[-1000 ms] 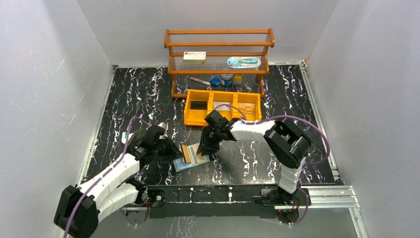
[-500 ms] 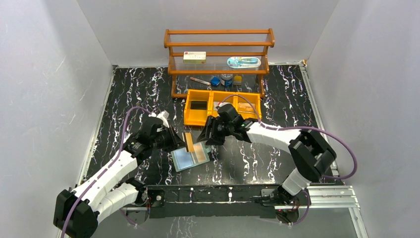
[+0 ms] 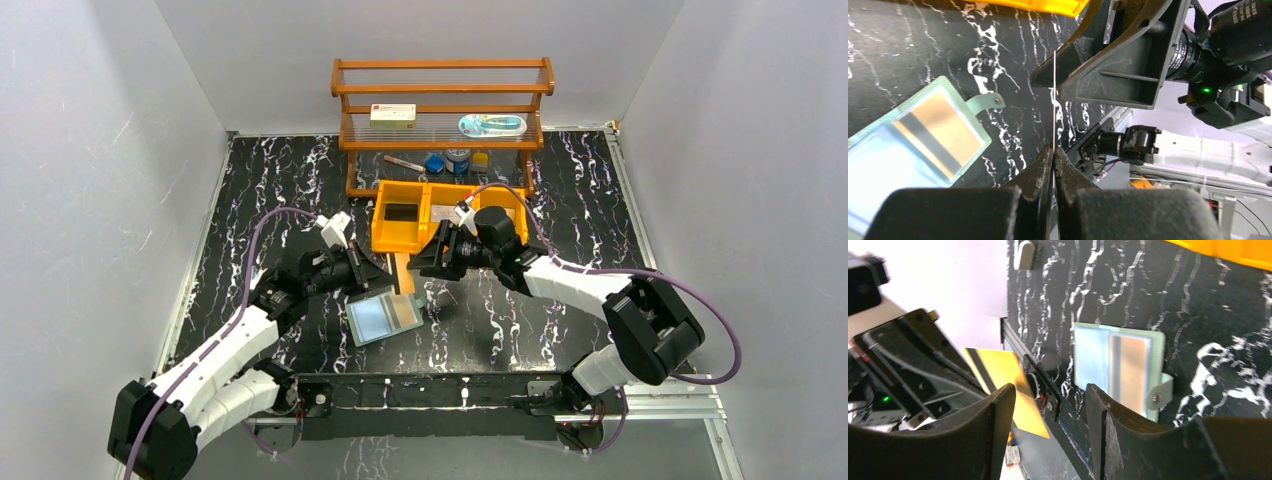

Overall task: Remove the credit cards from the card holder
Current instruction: Place the credit card in the storage box.

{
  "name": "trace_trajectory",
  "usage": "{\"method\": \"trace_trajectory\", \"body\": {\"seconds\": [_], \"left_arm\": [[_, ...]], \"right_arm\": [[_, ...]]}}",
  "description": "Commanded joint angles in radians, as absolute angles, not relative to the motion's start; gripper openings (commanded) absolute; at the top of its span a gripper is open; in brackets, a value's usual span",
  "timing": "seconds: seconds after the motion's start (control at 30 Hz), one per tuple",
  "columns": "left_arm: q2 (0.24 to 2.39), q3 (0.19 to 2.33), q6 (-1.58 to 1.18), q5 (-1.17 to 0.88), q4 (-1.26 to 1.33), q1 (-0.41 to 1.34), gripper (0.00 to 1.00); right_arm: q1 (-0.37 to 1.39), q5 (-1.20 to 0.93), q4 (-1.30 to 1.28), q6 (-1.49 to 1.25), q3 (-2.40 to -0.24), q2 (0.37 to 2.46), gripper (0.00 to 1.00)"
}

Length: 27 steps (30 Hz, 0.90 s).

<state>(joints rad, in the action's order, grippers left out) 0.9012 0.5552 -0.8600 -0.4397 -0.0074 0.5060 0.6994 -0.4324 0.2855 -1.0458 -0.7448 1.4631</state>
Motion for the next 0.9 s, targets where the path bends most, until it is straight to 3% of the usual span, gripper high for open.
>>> {"method": "trace_trajectory", "body": {"seconds": [0.0, 0.27, 0.87], "left_arm": [[0.926, 0.536, -0.914, -0.565, 0.137, 0.501, 0.00], [0.956, 0.544, -0.934, -0.654, 0.227, 0.492, 0.00], [0.951, 0.504, -0.980, -0.700, 0.278, 0.427, 0.00]], "right_arm": [[0.699, -0.531, 0.440, -1.041, -0.741, 1.415, 0.61], [0.693, -0.598, 0.491, -1.066, -0.746, 1.425, 0.47], [0.681, -0.687, 0.626, -1.133, -0.703, 1.373, 0.28]]}}
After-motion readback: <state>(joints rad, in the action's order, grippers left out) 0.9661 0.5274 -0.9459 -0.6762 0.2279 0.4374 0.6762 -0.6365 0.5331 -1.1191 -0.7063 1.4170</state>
